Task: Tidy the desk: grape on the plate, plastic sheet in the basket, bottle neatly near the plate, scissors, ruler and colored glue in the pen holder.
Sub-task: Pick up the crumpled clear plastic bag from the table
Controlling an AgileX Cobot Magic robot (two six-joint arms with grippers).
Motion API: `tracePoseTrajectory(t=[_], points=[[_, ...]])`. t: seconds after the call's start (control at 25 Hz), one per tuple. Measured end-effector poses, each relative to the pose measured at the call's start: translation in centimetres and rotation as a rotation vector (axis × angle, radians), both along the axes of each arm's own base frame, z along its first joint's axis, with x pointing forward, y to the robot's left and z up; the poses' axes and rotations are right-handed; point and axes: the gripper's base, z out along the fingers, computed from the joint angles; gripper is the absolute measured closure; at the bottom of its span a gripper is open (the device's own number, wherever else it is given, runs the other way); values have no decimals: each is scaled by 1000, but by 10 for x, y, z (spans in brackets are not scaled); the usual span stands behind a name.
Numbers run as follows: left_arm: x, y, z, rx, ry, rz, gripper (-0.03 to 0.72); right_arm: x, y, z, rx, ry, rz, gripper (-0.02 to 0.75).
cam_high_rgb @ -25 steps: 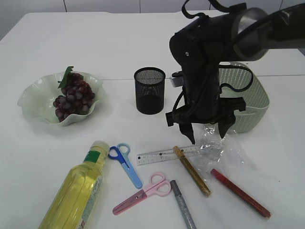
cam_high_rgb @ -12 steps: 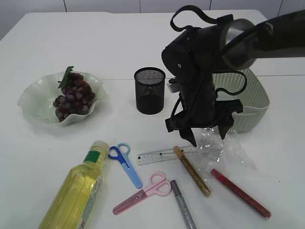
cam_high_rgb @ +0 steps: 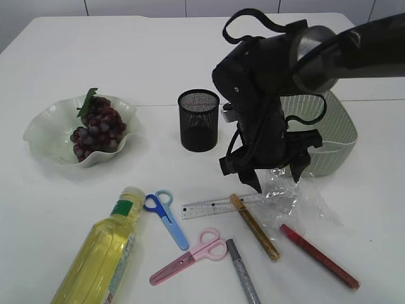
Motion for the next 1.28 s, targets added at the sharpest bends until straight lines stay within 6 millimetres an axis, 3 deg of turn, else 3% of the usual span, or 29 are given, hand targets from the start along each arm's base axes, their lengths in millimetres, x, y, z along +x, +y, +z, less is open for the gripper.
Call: tracePoseTrajectory(t=[0.2,1.28], points=[[0,0,0,3,-1,-3,282,-4,7,0,2,-4,8,232],[0,0,0,3,-1,-3,282,-10,3,-9,-19,26,-2,232]])
